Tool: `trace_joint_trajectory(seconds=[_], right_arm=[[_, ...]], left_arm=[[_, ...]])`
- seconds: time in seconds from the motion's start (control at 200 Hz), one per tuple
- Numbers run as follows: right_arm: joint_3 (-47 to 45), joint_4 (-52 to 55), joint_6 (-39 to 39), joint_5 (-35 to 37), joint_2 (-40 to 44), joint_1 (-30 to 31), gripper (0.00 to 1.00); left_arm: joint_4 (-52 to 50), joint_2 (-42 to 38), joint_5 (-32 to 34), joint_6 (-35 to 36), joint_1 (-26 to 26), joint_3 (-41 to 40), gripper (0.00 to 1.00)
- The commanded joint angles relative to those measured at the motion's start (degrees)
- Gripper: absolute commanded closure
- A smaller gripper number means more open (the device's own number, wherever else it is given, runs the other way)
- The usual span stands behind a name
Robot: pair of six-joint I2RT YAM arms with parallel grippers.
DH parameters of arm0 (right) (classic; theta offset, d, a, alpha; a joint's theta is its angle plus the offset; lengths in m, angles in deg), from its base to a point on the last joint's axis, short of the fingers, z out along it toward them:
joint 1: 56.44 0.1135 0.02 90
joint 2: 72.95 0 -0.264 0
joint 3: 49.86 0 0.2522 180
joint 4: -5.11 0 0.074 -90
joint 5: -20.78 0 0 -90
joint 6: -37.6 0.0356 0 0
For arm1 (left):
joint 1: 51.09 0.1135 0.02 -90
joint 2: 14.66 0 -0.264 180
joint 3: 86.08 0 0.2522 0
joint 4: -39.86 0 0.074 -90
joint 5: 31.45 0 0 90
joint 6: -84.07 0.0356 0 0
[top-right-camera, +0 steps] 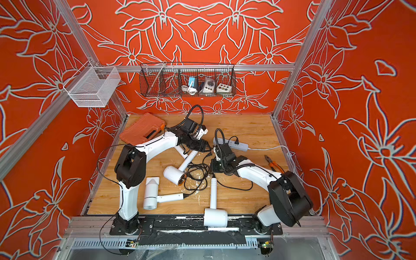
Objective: Charge the blow dryers
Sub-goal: Pick up the plug from the center of the board.
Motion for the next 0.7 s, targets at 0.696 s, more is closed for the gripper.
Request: trace_joint_trajectory(seconds=[0.696], right_arm=[[3.0, 3.9, -17.1, -21.0, 2.7, -9.4, 1.00]], left_arm=[[15.5, 0.6, -27.8, -12.2, -1.3, -6.4, 0.38]])
